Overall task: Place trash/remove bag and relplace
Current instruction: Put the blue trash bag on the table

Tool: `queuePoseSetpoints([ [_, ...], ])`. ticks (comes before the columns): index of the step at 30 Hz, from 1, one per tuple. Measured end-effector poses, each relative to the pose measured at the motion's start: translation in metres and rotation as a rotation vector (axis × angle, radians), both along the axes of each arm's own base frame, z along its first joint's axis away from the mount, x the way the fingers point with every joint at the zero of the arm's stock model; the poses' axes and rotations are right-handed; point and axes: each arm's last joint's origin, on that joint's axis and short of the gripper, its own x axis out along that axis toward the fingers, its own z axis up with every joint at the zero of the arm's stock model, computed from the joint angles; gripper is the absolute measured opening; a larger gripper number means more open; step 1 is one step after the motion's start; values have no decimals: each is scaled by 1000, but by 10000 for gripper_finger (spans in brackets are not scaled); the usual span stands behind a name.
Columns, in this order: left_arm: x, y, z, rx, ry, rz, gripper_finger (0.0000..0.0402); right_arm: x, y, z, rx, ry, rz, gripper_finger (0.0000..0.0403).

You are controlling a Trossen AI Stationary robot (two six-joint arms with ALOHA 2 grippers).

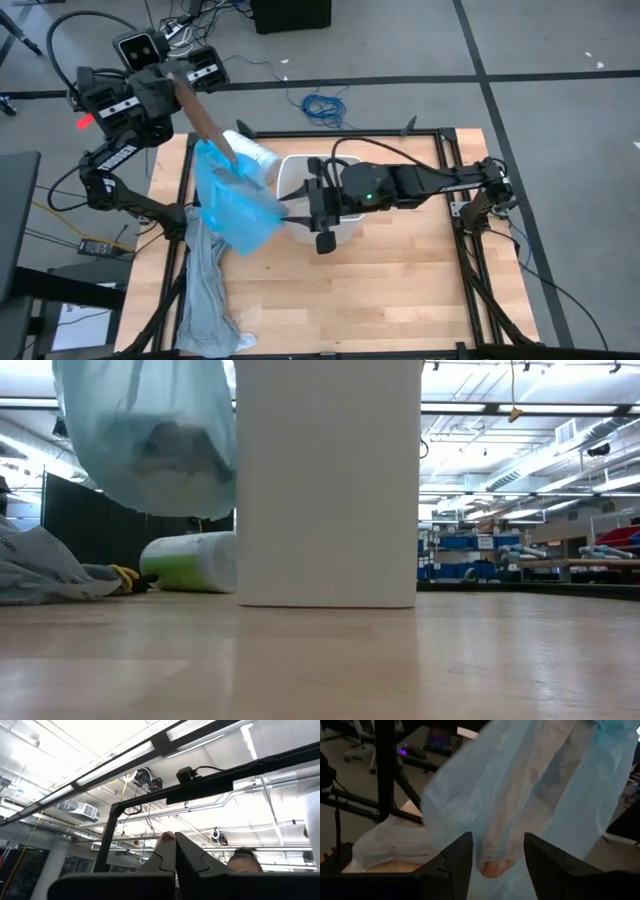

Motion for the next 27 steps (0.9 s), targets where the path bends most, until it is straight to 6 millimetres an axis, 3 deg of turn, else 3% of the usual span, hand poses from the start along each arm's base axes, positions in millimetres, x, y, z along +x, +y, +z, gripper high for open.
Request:
queuePoseSetpoints([
  [8,-4,-2,2,12,-4,-6,5,7,1,-15,-23,82,30,149],
  [20,-20,-8,14,53,-58,-11,5,5,0,-19,-110,129,71,107],
  [27,-18,-10,11,115,48,-117,5,1,-11,-19,-129,161,-114,106],
])
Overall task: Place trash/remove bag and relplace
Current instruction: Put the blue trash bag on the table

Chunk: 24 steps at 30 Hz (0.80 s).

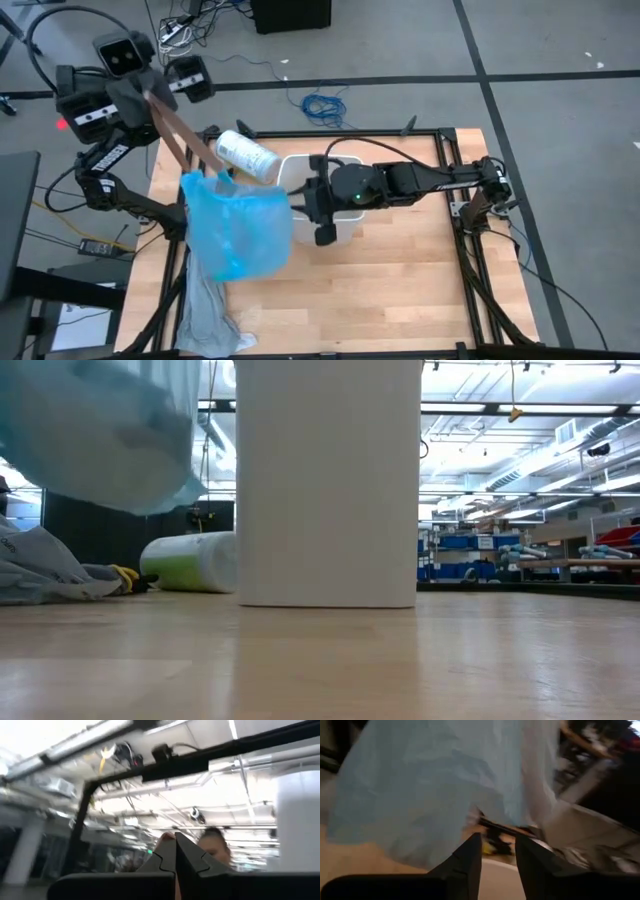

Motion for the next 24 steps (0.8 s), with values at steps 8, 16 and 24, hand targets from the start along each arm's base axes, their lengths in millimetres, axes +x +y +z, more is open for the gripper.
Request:
queuePoseSetpoints([
  [8,3,0,-2,9,76,-35,5,2,-10,11,-88,-91,-27,126],
  [16,22,1,-17,75,254,-58,5,6,-16,22,-20,-205,-9,126],
  [24,44,25,-20,-115,190,199,5,0,-26,30,-84,-249,-244,125],
])
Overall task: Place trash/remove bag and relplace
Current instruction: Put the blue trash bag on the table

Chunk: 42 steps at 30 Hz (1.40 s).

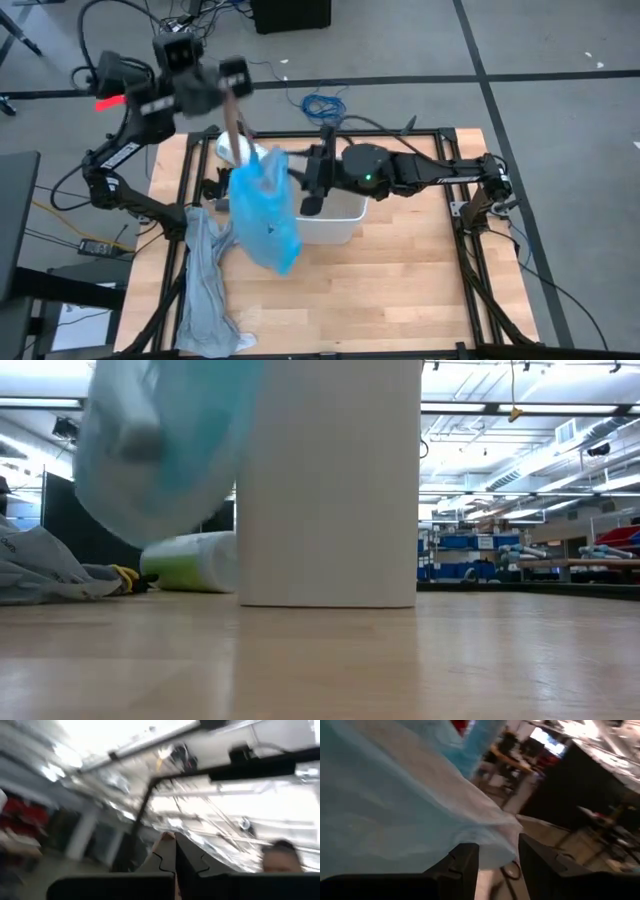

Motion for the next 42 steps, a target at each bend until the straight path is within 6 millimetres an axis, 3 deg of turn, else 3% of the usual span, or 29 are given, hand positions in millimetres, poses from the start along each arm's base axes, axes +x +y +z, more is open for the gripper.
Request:
queuePoseSetpoints([
  [5,-7,20,12,14,-120,130,5,-6,-3,11,5,-58,-25,124],
  [10,-17,44,19,120,-219,405,5,-11,-9,18,-24,-85,-105,123],
  [20,-26,111,-2,236,15,754,5,-18,-6,19,-62,-69,-324,123],
  [26,-15,136,-16,81,154,583,5,-21,3,19,-69,-65,-381,122],
  [32,7,156,-37,93,305,383,5,-22,8,17,-76,-45,-365,124],
  [42,33,186,-72,67,460,245,8,-21,-7,17,-84,-43,-462,148],
])
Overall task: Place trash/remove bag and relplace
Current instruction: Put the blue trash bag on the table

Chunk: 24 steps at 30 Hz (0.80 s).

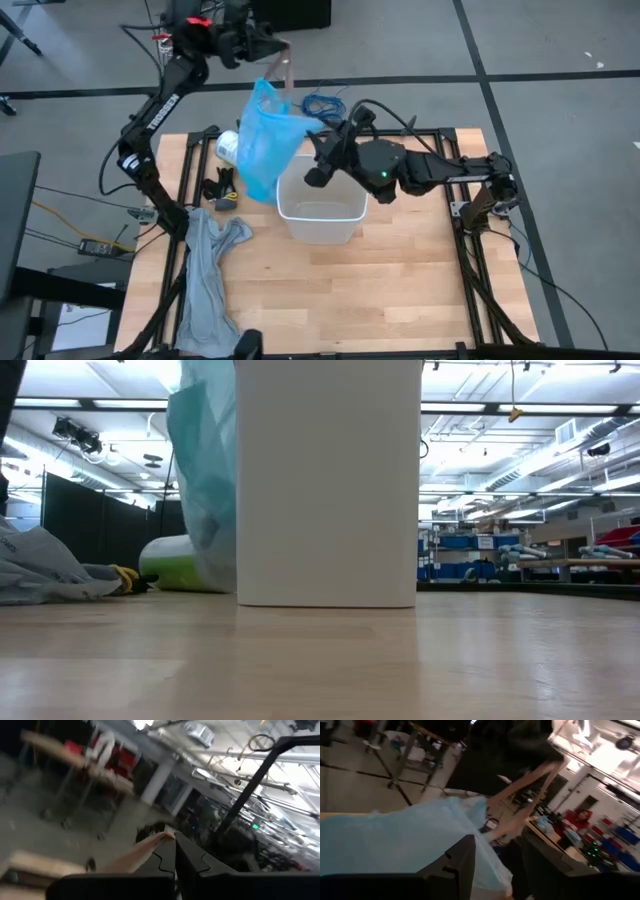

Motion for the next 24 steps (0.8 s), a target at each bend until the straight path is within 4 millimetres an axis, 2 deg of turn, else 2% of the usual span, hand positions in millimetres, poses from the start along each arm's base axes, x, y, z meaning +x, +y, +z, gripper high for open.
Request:
queuePoseSetpoints([
  [4,10,10,-21,-79,112,-115,8,-2,-7,4,-74,54,-95,148],
  [7,17,9,-35,-120,182,-226,8,-10,-13,12,-134,116,-258,145],
  [11,28,6,-47,-146,210,-275,8,-20,-24,21,-160,170,-392,143],
  [15,33,1,-47,-148,203,-271,8,-29,-34,26,-191,268,-491,144],
  [18,35,-1,-42,-121,159,-242,8,-43,-43,35,-192,287,-543,142],
  [24,28,-6,-19,-76,-8,-170,8,-84,-56,63,-153,174,-568,136],
])
